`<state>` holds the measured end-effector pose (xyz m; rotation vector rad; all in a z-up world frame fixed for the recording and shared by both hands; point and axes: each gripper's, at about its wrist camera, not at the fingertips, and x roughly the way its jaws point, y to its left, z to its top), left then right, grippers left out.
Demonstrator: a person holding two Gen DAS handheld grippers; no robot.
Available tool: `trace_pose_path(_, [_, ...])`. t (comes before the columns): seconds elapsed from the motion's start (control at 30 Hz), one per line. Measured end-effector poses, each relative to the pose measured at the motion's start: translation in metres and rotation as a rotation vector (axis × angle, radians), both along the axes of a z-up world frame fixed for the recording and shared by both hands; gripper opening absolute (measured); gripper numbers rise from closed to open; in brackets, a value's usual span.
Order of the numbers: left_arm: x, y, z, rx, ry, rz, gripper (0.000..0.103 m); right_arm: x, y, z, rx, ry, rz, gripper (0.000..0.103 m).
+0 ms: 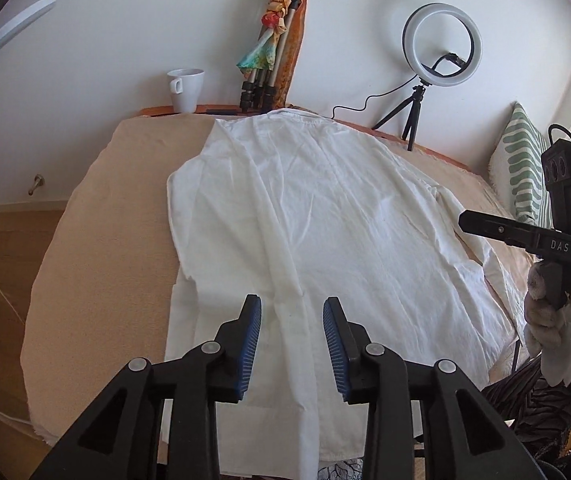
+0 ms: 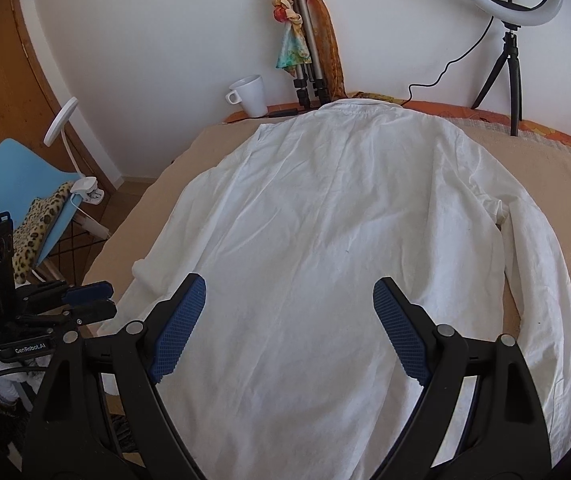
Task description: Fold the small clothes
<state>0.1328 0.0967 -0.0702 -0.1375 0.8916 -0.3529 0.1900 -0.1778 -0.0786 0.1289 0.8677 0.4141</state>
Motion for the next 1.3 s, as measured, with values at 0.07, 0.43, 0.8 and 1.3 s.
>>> trace_pose_path(0.07, [0.003, 0.023, 0.0, -0.01, 0.022, 0.069, 0.033, 0.004, 0.008, -0.002, 0.023, 0.038, 0.037, 0.079])
trace_pose_path(0.43, [-0.031, 0.077, -0.057, -0.102, 0.189, 0.247, 0.042, 0.005, 0.086, -0.016, -0.034, 0.059, 0.27, 0.064])
trace_pose_path(0.8, [-0.057, 0.069, -0.073, -0.108, 0.166, 0.311, 0.048, 0.073, 0.158, -0.006, 0.001, 0.154, 0.345, 0.064])
trace_pose_path(1.3, [-0.045, 0.079, -0.093, -0.183, 0.222, 0.308, 0.05, 0.157, 0.272, -0.06, -0.178, 0.335, 0.294, 0.066])
